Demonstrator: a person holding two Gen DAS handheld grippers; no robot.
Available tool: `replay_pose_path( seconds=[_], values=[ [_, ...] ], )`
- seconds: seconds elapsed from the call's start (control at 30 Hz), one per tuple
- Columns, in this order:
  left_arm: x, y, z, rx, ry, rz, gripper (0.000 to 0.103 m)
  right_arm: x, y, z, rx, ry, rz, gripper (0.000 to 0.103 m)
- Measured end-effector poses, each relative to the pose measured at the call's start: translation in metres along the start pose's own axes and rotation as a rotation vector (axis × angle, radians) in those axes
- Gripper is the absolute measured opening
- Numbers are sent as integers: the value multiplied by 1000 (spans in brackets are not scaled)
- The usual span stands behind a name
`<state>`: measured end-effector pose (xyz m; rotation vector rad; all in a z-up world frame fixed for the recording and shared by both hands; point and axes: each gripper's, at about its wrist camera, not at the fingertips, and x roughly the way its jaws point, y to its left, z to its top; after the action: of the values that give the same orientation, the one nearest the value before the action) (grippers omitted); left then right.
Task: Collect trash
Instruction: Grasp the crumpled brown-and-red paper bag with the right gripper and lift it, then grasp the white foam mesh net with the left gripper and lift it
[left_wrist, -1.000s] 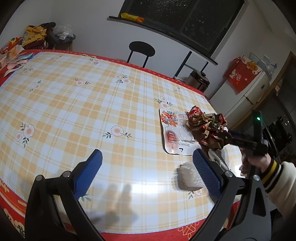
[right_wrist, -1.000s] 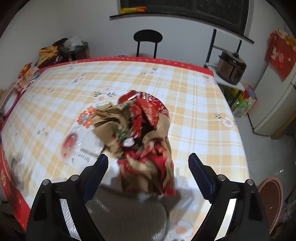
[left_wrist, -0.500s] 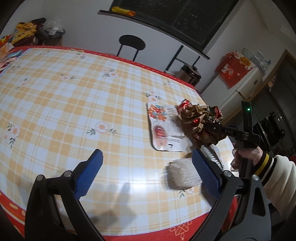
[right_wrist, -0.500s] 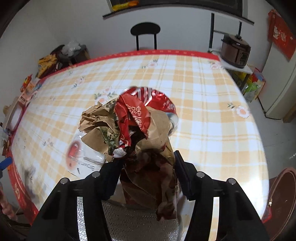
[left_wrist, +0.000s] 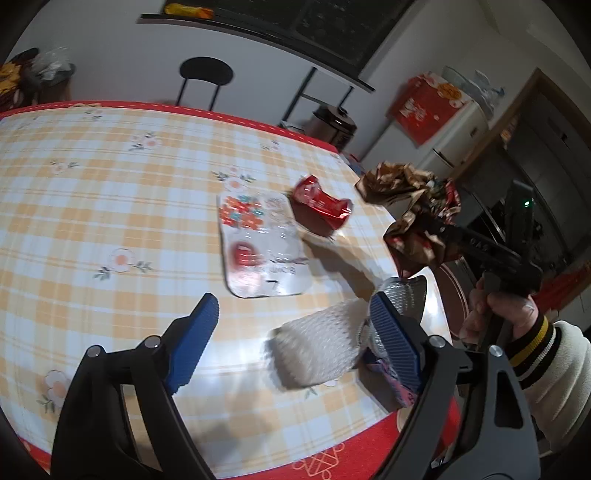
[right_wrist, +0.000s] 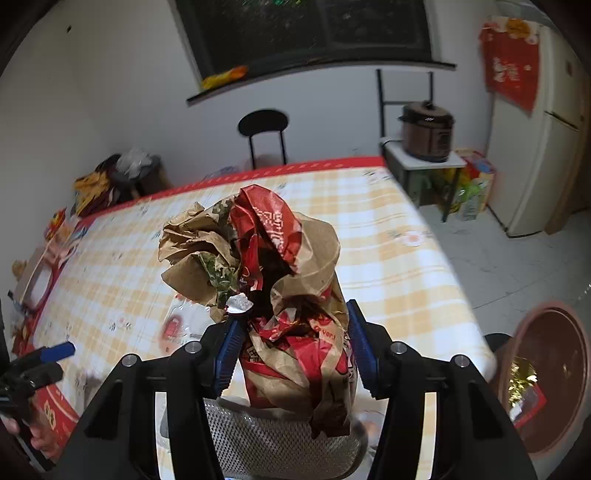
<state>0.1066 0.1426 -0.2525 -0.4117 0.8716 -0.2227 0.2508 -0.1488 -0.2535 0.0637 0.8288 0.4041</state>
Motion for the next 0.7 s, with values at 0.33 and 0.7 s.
replay_pose_path(
  seconds=[0.33, 0.7],
  values=[
    [29, -24, -7, 51, 73, -39, 81, -43, -35, -13, 99, -67, -19, 53],
    [65, -17, -25, 21, 174, -27, 81, -70, -49, -45, 189, -59, -12, 53]
  ],
)
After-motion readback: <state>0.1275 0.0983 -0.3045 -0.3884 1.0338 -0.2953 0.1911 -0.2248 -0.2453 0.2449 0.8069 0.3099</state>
